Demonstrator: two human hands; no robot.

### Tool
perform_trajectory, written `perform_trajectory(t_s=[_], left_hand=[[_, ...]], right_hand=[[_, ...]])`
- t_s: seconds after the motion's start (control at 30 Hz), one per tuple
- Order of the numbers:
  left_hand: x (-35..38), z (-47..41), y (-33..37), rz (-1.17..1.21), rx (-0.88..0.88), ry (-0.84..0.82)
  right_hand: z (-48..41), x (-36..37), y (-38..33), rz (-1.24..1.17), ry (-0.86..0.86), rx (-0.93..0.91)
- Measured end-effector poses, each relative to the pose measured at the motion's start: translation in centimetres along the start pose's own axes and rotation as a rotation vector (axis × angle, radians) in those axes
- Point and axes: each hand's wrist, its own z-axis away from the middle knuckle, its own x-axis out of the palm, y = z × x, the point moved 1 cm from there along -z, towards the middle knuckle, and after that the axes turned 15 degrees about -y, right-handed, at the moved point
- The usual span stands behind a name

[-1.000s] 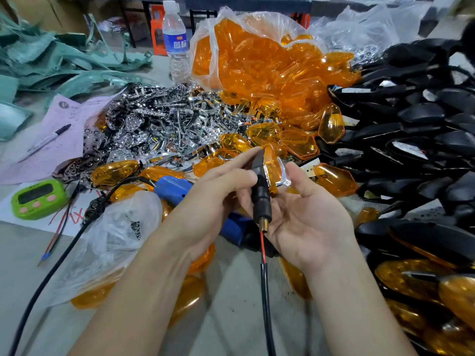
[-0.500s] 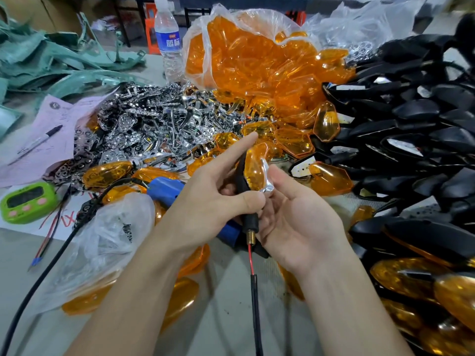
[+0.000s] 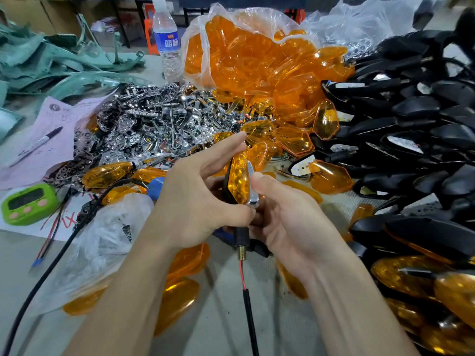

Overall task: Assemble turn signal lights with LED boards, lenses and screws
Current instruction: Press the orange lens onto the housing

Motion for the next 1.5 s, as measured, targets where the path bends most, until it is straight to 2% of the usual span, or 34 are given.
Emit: perform_trajectory(t_s=[0.1,0.23,0.3,0.4,0.47,0.53,0.57,0.6,0.63,0.67,0.7,0.77,0.83,0.9,1.0,1.07,1.13,1.37,1.5], left_hand=[[-0.5,0.0,0.3,0.022,0.014,-0.091],[-1.8,-0.4,1.6,-0.047,0.002,-0.248],[-2.0,-0.8,2.6,-0.104,-0.028,-0.226],[-1.1,-0.8,3.9,-0.167,-0.192,-0.010],[0.7,0.1,4.3,-0.454,-0.267,0.243],[2.3,1.2,4.6,-0.618,-0.041,0.599],[2.8,1.6,4.5,-0.655,0.092,0.685],[3.2,1.7,4.3,-0.693,0.118,0.682],[3.2,1.4,3.6,-0.687,0.045,0.610],[3.2,0.8,2.7,-0.616,-0.085,0.497],[3.1,0.2,2.2,-0.440,-0.207,0.391],[3.3,-1.0,2.1,0.163,-0.311,0.258],[3.8,-1.8,1.7,0.582,-0.300,0.200],[3.6,-2.0,0.7,0.754,-0.224,0.182],[2.5,-2.0,0.2,0.843,-0.145,0.069],[2.0,-2.3,0.4,0.813,-0.144,0.064],[2.1,-2.5,0.5,0.766,-0.156,0.092],[2.5,-2.0,-0.6,0.820,-0.147,0.101],[3.1,-1.9,-0.5,0.907,-0.102,0.080]], right_hand=[[-0.1,-0.4,-0.2,0.020,-0.052,-0.012],[-0.3,-0.3,-0.2,-0.073,-0.114,-0.089],[-0.6,0.2,-0.8,-0.122,-0.106,-0.145],[-1.2,1.0,-2.1,-0.240,0.017,-0.276],[-1.4,1.3,-2.9,-0.289,0.111,-0.363],[-1.6,1.6,-3.3,-0.327,0.140,-0.407],[-1.6,1.6,-3.4,-0.362,0.154,-0.412],[-1.5,1.5,-3.5,-0.400,0.166,-0.417],[-1.4,1.5,-3.4,-0.434,0.180,-0.428],[-1.3,1.4,-3.2,-0.458,0.186,-0.443],[-1.2,1.3,-2.7,-0.470,0.183,-0.450],[-1.1,1.4,-1.5,-0.426,0.185,-0.424],[-0.9,1.3,-0.3,-0.341,0.205,-0.425],[-0.6,1.0,0.6,-0.230,0.213,-0.413],[-0.5,-0.1,0.9,0.137,0.266,-0.374],[-0.5,-0.4,0.7,0.429,0.246,-0.385],[-0.5,-0.3,0.7,0.607,0.183,-0.419],[-1.0,0.2,1.2,0.704,0.129,-0.517],[-1.0,0.4,1.4,0.656,0.113,-0.548]])
